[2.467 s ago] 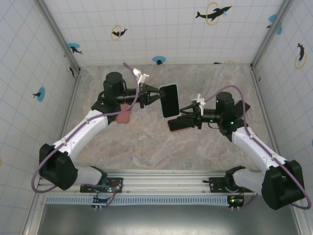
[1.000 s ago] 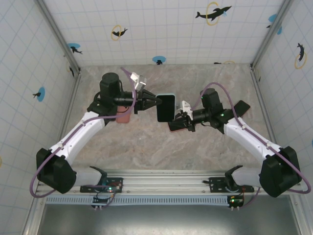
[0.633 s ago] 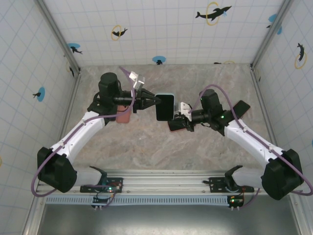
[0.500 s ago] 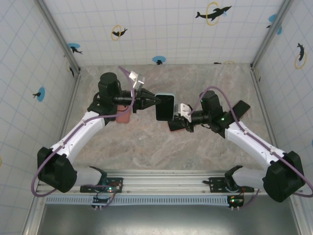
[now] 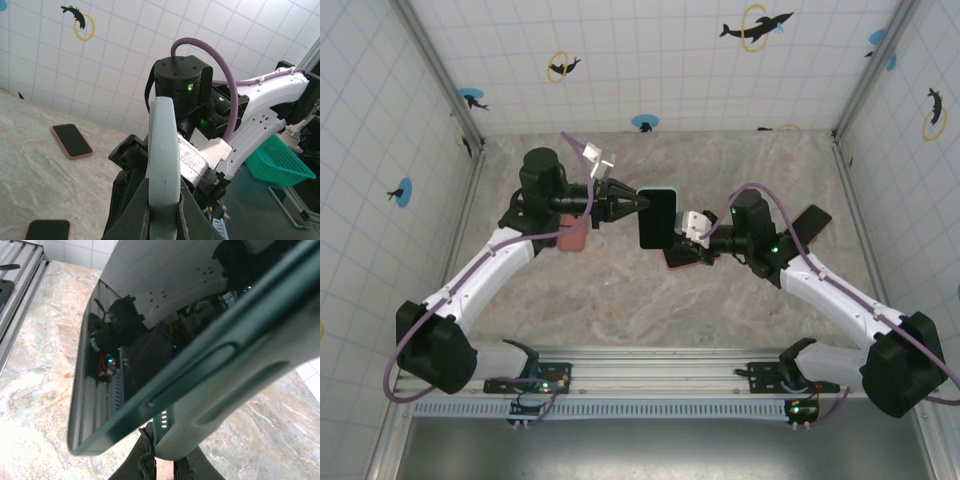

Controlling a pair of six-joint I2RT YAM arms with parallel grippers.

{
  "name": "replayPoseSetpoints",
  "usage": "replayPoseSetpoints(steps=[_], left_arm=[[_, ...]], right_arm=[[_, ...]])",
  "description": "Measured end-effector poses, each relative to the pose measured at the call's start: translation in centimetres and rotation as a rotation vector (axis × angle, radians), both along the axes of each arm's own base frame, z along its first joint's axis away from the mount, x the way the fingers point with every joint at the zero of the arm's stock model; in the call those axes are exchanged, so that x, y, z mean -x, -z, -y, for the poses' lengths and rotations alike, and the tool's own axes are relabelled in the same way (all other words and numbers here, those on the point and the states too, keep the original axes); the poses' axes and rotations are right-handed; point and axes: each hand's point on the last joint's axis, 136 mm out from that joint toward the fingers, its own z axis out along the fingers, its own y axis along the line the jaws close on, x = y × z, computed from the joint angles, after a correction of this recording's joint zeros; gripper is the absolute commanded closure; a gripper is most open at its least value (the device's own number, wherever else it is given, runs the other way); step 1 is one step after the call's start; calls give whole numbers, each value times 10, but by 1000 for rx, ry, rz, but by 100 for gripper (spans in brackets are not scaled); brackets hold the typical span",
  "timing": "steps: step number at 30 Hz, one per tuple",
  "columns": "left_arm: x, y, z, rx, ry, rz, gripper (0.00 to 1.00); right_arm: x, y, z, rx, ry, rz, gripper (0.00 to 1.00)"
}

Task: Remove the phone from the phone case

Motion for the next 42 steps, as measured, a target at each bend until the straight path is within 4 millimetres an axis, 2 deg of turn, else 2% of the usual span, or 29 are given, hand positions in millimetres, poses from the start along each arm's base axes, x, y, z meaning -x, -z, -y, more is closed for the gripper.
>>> replayPoseSetpoints(steps=[5, 11, 17, 21, 30, 38, 42], left_arm=[[1, -3, -1, 5, -5, 8, 100], [-3, -7, -2, 12, -47, 15, 100], [-3, 10, -1, -15, -58, -78, 100], [-8, 14, 0, -22, -94, -139, 100], [-22, 18, -1, 31, -271, -305, 100], [-50, 16, -5, 113, -444, -498, 100], [-57, 21, -6, 158, -498, -581, 100]], right_arm=[[0, -5, -2, -31, 8, -30, 86], [3, -14, -3, -109, -3, -117, 79], [6, -29, -5, -216, -21, -175, 76], [6, -32, -3, -263, -11, -234, 75], [5, -30, 4, -450, 57, -511, 74], [-1, -30, 4, -642, 131, -800, 70], [-1, -29, 5, -738, 154, -932, 69]])
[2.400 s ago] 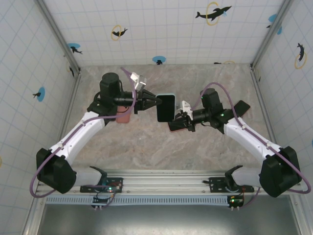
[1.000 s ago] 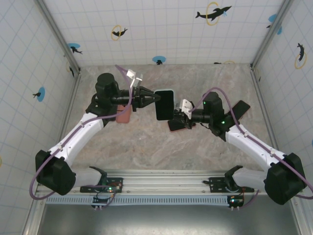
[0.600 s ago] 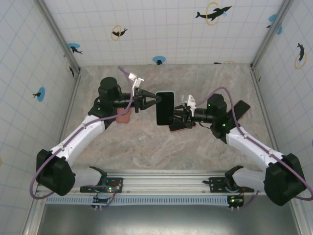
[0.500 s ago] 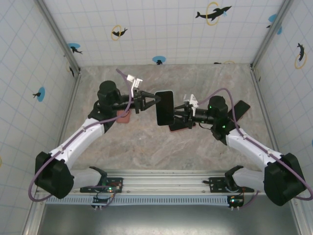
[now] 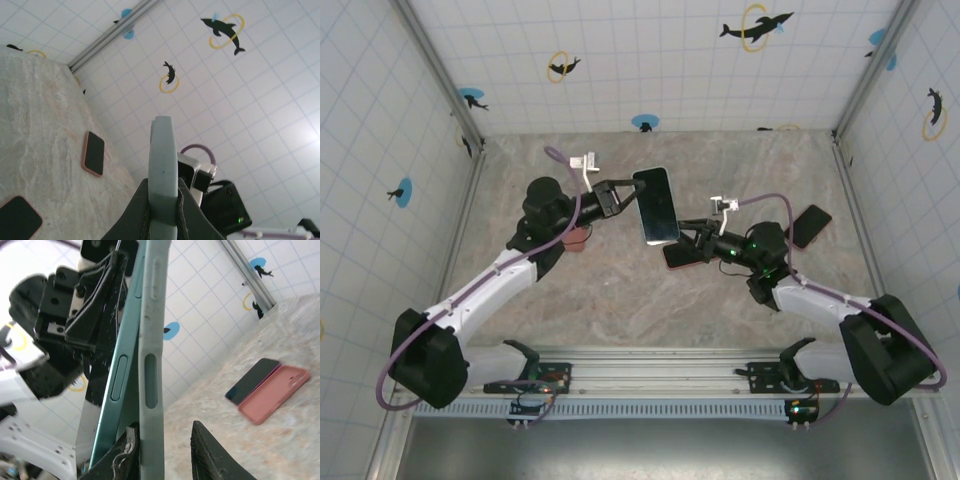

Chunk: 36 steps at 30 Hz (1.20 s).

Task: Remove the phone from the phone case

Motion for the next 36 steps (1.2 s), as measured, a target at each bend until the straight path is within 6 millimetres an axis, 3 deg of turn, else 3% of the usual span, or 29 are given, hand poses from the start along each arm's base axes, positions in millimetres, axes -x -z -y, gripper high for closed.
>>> replayPoseSetpoints(steps=[7, 14, 16, 18, 21, 27, 33, 36], left_arm=[[-6, -8, 7, 85, -33, -61, 100], [-14, -6, 8, 118, -63, -103, 100], [-15, -5, 8, 119, -69, -105, 100], [-16, -5, 8, 120, -76, -106, 96], [-19, -3, 7, 117, -89, -110, 82], [-31, 17, 6, 73, -147, -156, 68], [-36, 24, 2, 52, -184, -165, 60], [-38, 27, 3, 47, -192, -172, 47]], right_arm=[[-1, -18, 2, -144, 18, -124, 71], [-8, -27, 4, -231, 42, -203, 84], [-9, -28, 4, -248, 41, -218, 93], [-11, -29, 5, -268, 46, -233, 98], [-14, -27, 5, -281, 52, -257, 99], [-11, -37, 6, -327, 34, -263, 100], [-11, -38, 9, -365, 34, -294, 100], [-12, -34, 10, -370, 40, -319, 100]])
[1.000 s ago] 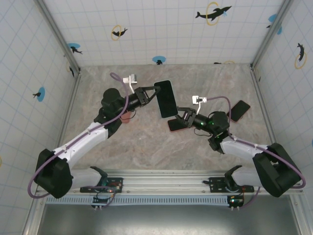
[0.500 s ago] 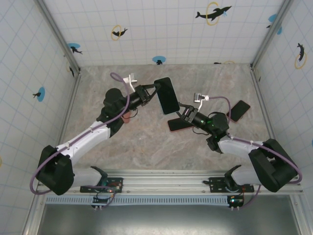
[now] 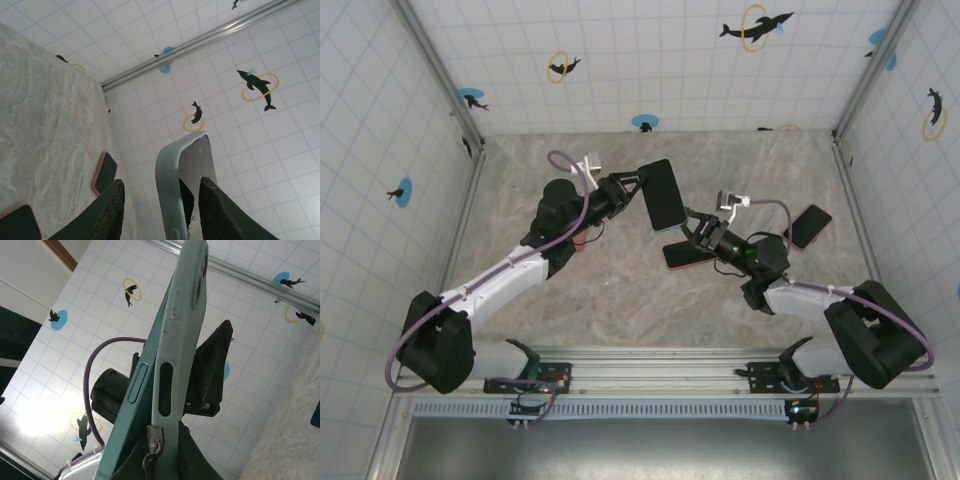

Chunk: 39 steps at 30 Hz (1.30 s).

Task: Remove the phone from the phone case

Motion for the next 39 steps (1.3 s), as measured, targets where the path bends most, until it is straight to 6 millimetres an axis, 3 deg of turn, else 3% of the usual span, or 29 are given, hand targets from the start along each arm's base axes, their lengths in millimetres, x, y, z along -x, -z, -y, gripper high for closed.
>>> replayPoseSetpoints(steps=[7, 12, 18, 28, 31, 39], left_arm=[[-5, 13, -2, -33, -25, -36, 33], [-2, 20, -9, -49, -60, -45, 30], [20, 20, -5, -60, -78, -62, 30], [77, 31, 30, 6, -37, -133, 34], [84, 37, 36, 25, -33, -159, 35], [81, 26, 45, 111, -31, -156, 41]], right_arm=[[-7, 6, 3, -5, 34, -38, 100], [-15, 10, 7, -2, 80, -66, 100], [-28, 20, 13, 17, 149, -103, 100], [-47, 42, 15, 47, 224, -156, 100], [-49, 45, 13, 53, 228, -159, 100], [-46, 45, 10, 70, 230, -134, 100]])
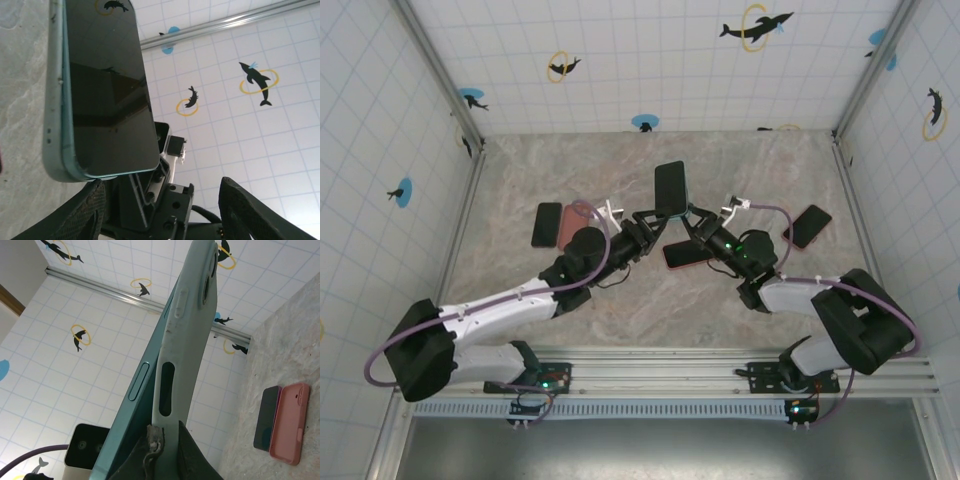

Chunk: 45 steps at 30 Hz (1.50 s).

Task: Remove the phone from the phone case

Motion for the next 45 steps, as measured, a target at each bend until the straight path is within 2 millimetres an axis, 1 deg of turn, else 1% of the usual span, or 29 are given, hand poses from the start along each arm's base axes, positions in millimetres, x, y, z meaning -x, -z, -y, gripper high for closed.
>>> replayPoseSetpoints(steps=[12, 18, 24, 28, 33, 42, 45], left_arm=[[-1, -4, 4, 50, 3, -18, 42], [-2, -1, 9, 71, 11, -34, 44], [-3, -1, 9, 87, 10, -48, 45], [-3, 1, 9, 93, 10, -55, 45], [-5, 9, 10, 110, -4, -77, 46], [-10, 11, 2, 139, -65, -87, 55], [-14, 9, -1, 156, -92, -97, 57]], right_arm=[[1, -1, -2, 11, 3, 15, 100], [1, -1, -2, 16, 8, 21, 100], [1, -1, -2, 21, 13, 27, 100], [2, -1, -4, 23, 10, 32, 100], [5, -2, -7, 25, -2, 36, 100], [8, -2, -10, 37, -12, 53, 100], [10, -6, -11, 31, -13, 74, 100]])
